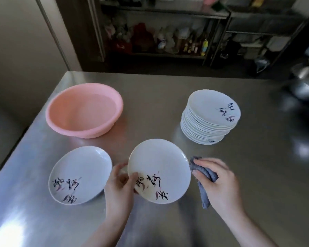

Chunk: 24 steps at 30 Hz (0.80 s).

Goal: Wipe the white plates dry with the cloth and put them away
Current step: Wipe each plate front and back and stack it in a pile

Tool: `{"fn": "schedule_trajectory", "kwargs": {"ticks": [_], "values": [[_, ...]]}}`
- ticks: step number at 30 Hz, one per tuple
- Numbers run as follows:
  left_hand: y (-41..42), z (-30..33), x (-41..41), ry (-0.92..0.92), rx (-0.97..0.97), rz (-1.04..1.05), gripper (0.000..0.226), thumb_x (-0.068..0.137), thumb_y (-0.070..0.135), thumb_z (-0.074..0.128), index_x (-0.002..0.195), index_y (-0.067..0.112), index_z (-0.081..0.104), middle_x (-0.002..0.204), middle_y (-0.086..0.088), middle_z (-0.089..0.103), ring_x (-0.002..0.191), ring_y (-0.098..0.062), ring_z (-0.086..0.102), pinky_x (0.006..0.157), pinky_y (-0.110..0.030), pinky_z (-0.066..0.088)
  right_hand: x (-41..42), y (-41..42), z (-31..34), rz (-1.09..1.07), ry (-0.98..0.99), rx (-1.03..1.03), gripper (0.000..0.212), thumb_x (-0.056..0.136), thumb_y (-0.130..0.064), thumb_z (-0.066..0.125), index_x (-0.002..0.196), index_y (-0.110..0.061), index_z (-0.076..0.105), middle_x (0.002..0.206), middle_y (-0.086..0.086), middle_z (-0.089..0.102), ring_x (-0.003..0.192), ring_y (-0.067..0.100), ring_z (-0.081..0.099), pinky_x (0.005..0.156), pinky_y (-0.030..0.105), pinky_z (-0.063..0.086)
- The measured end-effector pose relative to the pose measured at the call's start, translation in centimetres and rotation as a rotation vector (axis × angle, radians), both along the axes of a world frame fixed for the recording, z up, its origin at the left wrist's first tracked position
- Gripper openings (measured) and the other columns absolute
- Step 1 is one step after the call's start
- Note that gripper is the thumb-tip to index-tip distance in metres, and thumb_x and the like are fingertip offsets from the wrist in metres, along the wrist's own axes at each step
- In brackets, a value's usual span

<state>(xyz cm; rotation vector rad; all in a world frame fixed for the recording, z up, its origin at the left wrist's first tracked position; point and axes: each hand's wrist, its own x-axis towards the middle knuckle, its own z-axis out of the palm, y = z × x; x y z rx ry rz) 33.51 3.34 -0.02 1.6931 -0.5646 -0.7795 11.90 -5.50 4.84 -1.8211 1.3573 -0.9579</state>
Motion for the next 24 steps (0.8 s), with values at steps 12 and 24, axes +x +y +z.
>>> {"fn": "schedule_trajectory", "kwargs": {"ticks": [12, 24], "values": [[-4.4, -4.0, -21.3, 0.109, 0.129, -0.012, 0.033, 0.085, 0.001, 0.066, 0.104, 0.028, 0.062, 0.067, -0.005, 0.072, 0.058, -0.017, 0.068, 0.045, -0.026, 0.052, -19.1, -5.2, -2.4, 0.015, 0.047, 0.051, 0.041, 0.072, 0.000, 0.077, 0.085, -0.038, 0.072, 0.098, -0.019, 0.066, 0.094, -0.004, 0.061, 0.080, 0.004, 0.041], [-5.9, -4.1, -21.8, -0.302, 0.483, -0.266, 0.020, 0.085, 0.026, 0.065, 0.099, 0.033, 0.053, 0.067, 0.003, 0.071, 0.062, -0.020, 0.068, 0.061, -0.038, 0.057, -19.1, -5.7, -6.7, 0.147, 0.179, 0.179, 0.029, 0.075, -0.006, 0.076, 0.097, -0.024, 0.075, 0.100, -0.019, 0.062, 0.101, 0.010, 0.060, 0.089, 0.024, 0.046]]}}
